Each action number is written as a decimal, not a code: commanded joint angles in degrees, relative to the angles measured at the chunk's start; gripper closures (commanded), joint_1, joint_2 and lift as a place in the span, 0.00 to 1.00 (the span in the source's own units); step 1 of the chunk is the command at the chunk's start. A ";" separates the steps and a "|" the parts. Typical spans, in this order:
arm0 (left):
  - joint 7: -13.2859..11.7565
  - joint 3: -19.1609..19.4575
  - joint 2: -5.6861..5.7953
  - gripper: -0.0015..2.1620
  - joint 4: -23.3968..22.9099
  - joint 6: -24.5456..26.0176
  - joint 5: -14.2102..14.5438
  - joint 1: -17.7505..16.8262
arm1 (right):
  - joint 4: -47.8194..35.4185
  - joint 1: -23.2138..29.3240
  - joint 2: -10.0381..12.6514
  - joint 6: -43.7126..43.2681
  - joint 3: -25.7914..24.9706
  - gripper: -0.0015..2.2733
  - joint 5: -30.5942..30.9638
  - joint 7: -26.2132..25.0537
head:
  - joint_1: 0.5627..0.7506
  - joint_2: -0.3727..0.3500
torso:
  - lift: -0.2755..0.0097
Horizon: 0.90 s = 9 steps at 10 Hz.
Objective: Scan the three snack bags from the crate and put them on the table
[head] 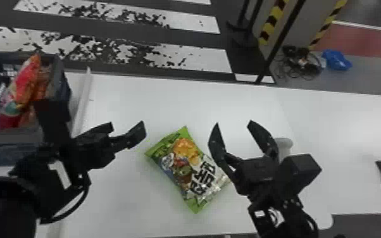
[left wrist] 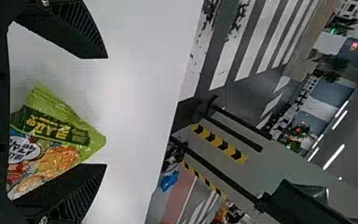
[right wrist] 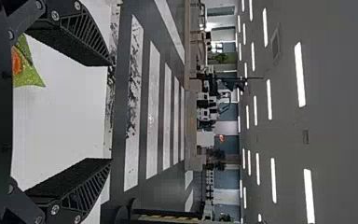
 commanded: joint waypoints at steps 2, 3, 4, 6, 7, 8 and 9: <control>-0.29 7.02 1.19 0.02 -10.68 -3.45 -1.28 8.75 | -0.14 0.49 -0.37 1.21 0.35 0.07 0.07 0.09 | 0.70 0.38 | 0.64; -0.20 8.34 1.80 0.02 -12.79 -8.72 -2.25 11.57 | -0.06 0.58 -0.46 1.91 0.61 0.07 0.24 0.35 | 0.70 0.41 | 0.64; -0.11 9.13 1.80 0.02 -15.78 -15.93 -5.06 15.52 | -0.14 0.67 -0.72 2.79 1.40 0.07 0.86 0.35 | 0.70 0.47 | 0.64; 0.59 11.15 2.07 0.01 -20.18 -26.48 -7.34 21.50 | -0.14 2.16 -0.90 2.62 2.11 0.07 0.86 0.79 | 0.70 0.58 | 0.64; 1.47 12.47 2.42 0.01 -21.41 -28.06 -7.61 23.34 | -0.23 3.04 -1.16 3.32 3.16 0.07 0.86 0.88 | 0.70 0.62 | 0.64; 1.73 13.70 2.42 0.02 -21.67 -28.76 -7.61 24.22 | -0.41 3.75 -1.16 4.55 4.66 0.07 0.86 0.88 | 0.70 0.65 | 0.64; 1.82 14.32 2.59 0.02 -21.41 -28.76 -7.61 24.75 | -0.32 4.27 -1.16 5.78 6.68 0.07 1.30 0.88 | 0.70 0.70 | 0.64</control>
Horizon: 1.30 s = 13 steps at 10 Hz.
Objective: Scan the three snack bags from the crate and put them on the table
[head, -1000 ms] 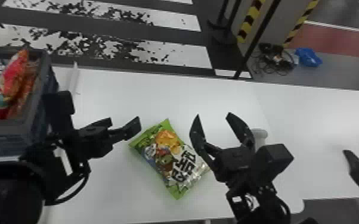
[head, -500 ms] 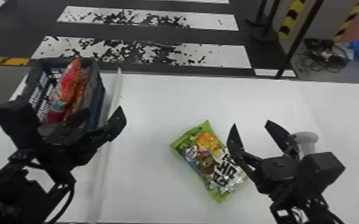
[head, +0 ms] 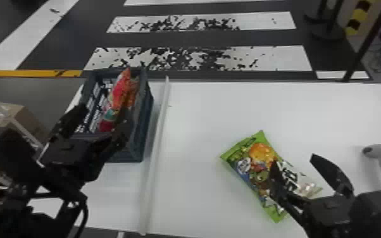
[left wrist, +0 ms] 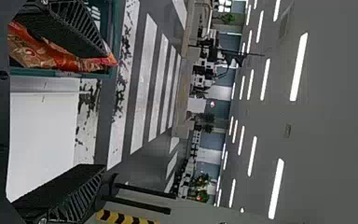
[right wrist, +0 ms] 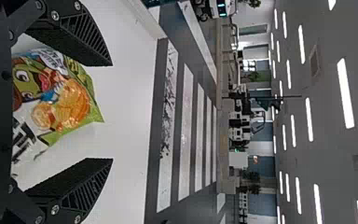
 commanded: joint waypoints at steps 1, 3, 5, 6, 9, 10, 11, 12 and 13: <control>0.10 0.80 0.46 0.02 0.97 -1.86 -0.10 0.65 | 0.91 0.37 0.08 1.57 4.23 0.07 2.95 -0.58 | 0.70 0.76 | 0.64; 0.10 1.59 0.81 0.02 3.43 -5.02 0.34 0.74 | 3.64 -1.04 -0.18 4.38 11.79 0.07 12.44 -6.47 | 0.70 0.87 | 0.64; -0.52 1.50 0.81 0.02 3.34 -4.67 0.52 1.27 | 7.77 -2.80 -0.71 4.74 16.18 0.07 15.52 -9.81 | 0.70 0.95 | 0.64; -0.60 1.59 0.81 0.02 3.34 -4.32 0.34 1.62 | 10.23 -3.85 -0.71 3.15 16.89 0.07 16.49 -10.96 | 0.70 0.98 | 0.64; -1.22 1.77 0.28 0.02 3.69 -3.79 1.40 2.32 | 15.59 -8.24 -0.62 3.68 16.89 0.07 17.28 -11.22 | 0.70 1.00 | 0.64; -1.31 1.94 0.28 0.02 3.52 -3.79 1.57 2.41 | 15.68 -8.68 -1.32 5.44 16.45 0.07 18.86 -11.22 | 0.70 0.99 | 0.64; -1.31 2.12 0.28 0.02 3.52 -3.79 2.01 2.32 | 15.59 -8.95 -2.82 7.20 16.27 0.07 18.86 -11.22 | 0.70 0.97 | 0.64; -1.48 2.20 0.28 0.02 3.69 -3.26 2.54 1.88 | 15.33 -8.95 -3.70 9.31 16.36 0.07 19.92 -11.22 | 0.70 0.94 | 0.64; -1.48 2.12 0.46 0.02 4.05 -3.26 2.98 1.44 | 14.89 -8.95 -4.58 12.12 16.80 0.07 20.97 -11.22 | 0.70 0.93 | 0.64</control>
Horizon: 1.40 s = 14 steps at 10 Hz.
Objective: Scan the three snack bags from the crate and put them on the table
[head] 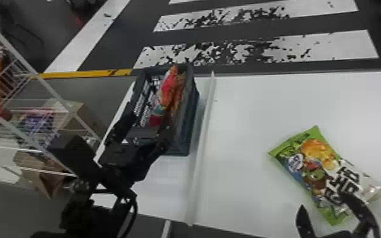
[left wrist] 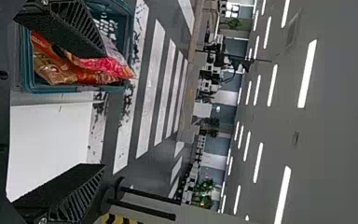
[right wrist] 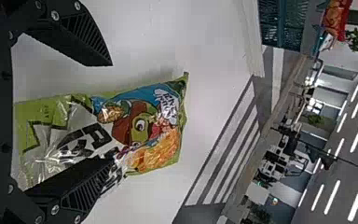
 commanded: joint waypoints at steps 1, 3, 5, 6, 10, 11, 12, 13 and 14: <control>-0.07 -0.03 0.29 0.02 0.36 0.05 0.73 -0.44 | -1.06 0.08 -1.02 4.92 0.61 0.07 2.22 -0.09 | 0.70 0.91 | 0.64; -0.60 0.67 0.73 0.02 0.89 0.05 2.66 -0.62 | -2.29 -0.53 -1.90 8.79 1.93 0.07 3.53 -0.88 | 0.70 0.88 | 0.64; -1.39 0.94 0.91 0.02 1.15 1.10 3.81 -0.80 | -1.85 -4.58 -1.99 14.59 4.92 0.07 4.94 -0.97 | 0.70 0.87 | 0.64; -1.74 1.29 0.91 0.02 1.15 1.45 4.95 -0.80 | -1.67 -6.42 -1.90 17.75 6.24 0.10 5.82 -1.06 | 0.70 0.87 | 0.64; -3.50 4.01 0.82 0.02 1.07 2.51 9.26 0.17 | -1.85 -9.23 -2.43 24.26 8.70 0.98 6.70 -1.41 | 0.70 0.84 | 0.64; -3.85 4.10 0.82 0.02 1.07 2.51 9.52 0.26 | -2.81 -8.62 -2.60 22.67 8.26 0.98 6.70 -1.49 | 0.70 0.85 | 0.64; -3.85 4.01 0.82 0.02 1.07 2.51 9.52 0.26 | -4.04 -8.09 -3.04 20.74 7.38 0.98 6.17 -2.37 | 0.70 0.86 | 0.64; -4.11 4.10 0.82 0.02 1.07 2.51 9.61 0.43 | -6.15 -6.95 -3.40 18.45 5.01 0.98 3.97 -2.37 | 0.70 0.87 | 0.64; -4.47 4.19 0.82 0.02 1.07 2.51 9.78 0.52 | -9.14 -6.16 -3.83 18.10 2.37 0.98 1.51 -1.93 | 0.70 0.86 | 0.64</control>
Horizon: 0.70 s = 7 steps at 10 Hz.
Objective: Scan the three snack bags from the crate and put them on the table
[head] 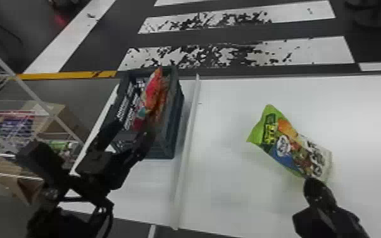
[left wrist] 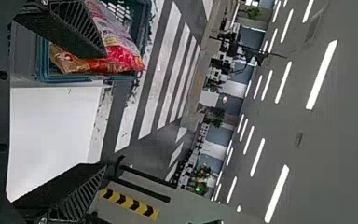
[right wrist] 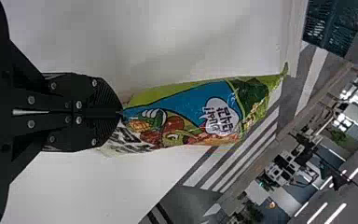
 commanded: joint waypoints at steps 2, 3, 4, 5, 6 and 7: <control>-0.14 0.07 0.00 0.02 0.09 -0.15 0.25 0.23 | -11.31 2.95 0.71 3.69 -13.10 0.98 -14.27 7.06 | 0.70 0.84 | 0.64; -0.14 0.07 0.00 0.02 -0.18 -0.15 0.25 0.41 | -16.40 3.31 4.22 12.83 -21.71 0.98 -23.93 13.57 | 0.70 0.82 | 0.64; -0.23 0.07 -0.09 0.02 -0.62 -0.15 0.25 0.59 | -19.83 3.48 9.58 21.79 -30.41 0.98 -32.28 19.28 | 0.70 0.80 | 0.64; -0.14 -0.02 0.00 0.02 -0.79 -0.15 0.25 0.67 | -22.91 3.04 13.36 30.76 -39.29 0.98 -42.48 23.23 | 0.70 0.78 | 0.64; -0.14 -0.20 0.00 0.02 -0.88 -0.15 0.25 0.59 | -24.67 3.04 14.77 33.92 -45.18 0.98 -50.21 23.59 | 0.70 0.77 | 0.64; -0.14 -0.37 0.00 0.02 -0.97 -0.15 0.25 0.59 | -25.11 2.95 16.26 36.21 -50.54 0.98 -57.42 24.02 | 0.70 0.75 | 0.64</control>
